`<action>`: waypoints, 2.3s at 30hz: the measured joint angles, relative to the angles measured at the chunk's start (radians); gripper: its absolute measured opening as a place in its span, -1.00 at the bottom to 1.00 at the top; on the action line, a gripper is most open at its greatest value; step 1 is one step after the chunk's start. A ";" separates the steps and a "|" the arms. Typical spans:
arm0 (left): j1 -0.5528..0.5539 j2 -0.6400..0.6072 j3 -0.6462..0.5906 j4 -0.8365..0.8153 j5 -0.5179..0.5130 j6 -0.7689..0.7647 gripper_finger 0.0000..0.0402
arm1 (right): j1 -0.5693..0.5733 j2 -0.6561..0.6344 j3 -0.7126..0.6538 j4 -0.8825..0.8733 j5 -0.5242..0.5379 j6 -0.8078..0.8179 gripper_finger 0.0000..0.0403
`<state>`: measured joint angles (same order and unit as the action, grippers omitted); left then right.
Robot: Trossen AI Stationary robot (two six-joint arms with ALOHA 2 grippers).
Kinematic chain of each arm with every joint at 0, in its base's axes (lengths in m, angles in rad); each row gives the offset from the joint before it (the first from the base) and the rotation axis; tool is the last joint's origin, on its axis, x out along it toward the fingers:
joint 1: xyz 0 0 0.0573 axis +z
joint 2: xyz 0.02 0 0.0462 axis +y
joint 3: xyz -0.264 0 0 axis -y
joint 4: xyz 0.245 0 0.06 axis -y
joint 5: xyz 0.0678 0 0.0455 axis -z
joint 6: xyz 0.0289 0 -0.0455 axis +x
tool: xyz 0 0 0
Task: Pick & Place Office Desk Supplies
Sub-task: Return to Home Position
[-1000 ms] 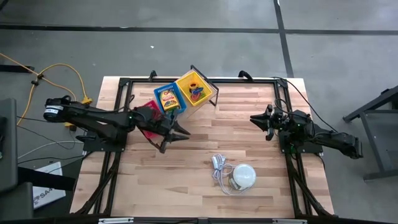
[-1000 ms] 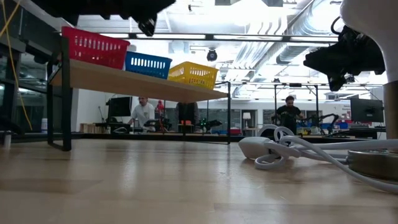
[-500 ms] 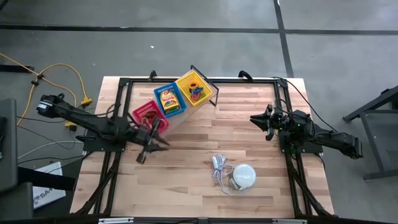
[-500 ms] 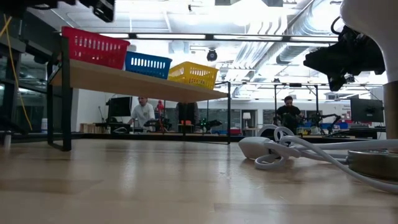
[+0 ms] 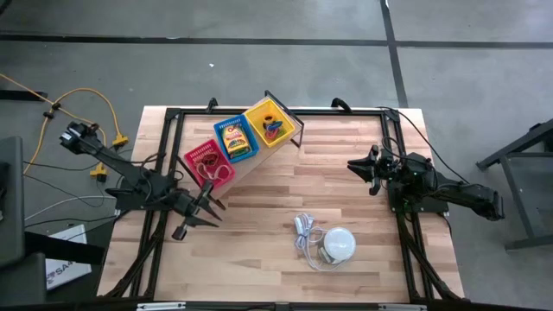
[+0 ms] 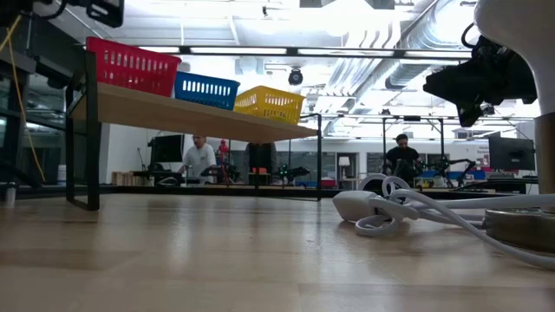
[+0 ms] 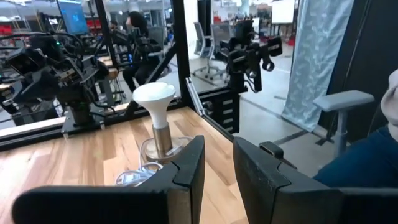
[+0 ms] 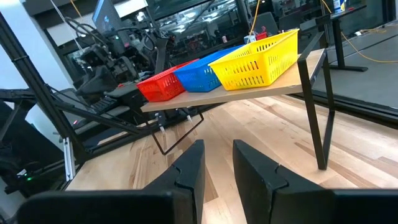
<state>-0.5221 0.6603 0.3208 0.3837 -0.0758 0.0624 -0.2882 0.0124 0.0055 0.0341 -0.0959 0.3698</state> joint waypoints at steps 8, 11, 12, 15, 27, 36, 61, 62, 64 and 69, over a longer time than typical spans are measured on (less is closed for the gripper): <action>-0.048 -0.039 -0.148 0.181 -0.002 -0.010 -0.61 | 0.000 0.000 0.000 0.000 0.000 0.000 -0.65; -0.062 -0.039 -0.172 0.207 -0.005 -0.026 -0.61 | 0.000 0.000 0.000 0.000 0.000 0.000 -0.65; -0.065 -0.041 -0.177 0.208 -0.005 -0.033 -0.61 | 0.000 0.000 0.000 0.000 0.000 0.000 -0.65; -0.080 -0.054 -0.192 0.212 -0.005 -0.041 -0.61 | 0.000 0.000 0.000 0.000 0.000 0.000 -0.65; -0.104 -0.092 -0.195 0.216 -0.053 0.013 -0.61 | 0.000 0.000 0.000 0.000 0.000 0.000 -0.65; -0.104 -0.091 -0.195 0.201 0.080 0.025 -0.61 | 0.000 0.000 0.000 0.000 0.000 0.000 -0.65; -0.206 -0.252 -0.290 0.092 0.001 -0.062 -0.61 | 0.000 0.000 0.000 0.000 0.000 0.000 -0.65; -0.211 -0.264 -0.299 0.093 -0.006 -0.057 -0.61 | 0.000 0.000 0.000 0.000 0.000 0.000 -0.65; -0.218 -0.280 -0.307 0.089 -0.008 -0.056 -0.61 | 0.000 0.000 0.000 0.000 0.000 0.000 -0.65; -0.221 -0.282 -0.309 0.056 -0.008 -0.056 -0.61 | 0.000 0.000 0.000 0.000 0.000 0.000 -0.65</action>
<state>-0.7429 0.3786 0.0122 0.4392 -0.0839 0.0061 -0.2878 0.0124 0.0055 0.0341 -0.0957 0.3698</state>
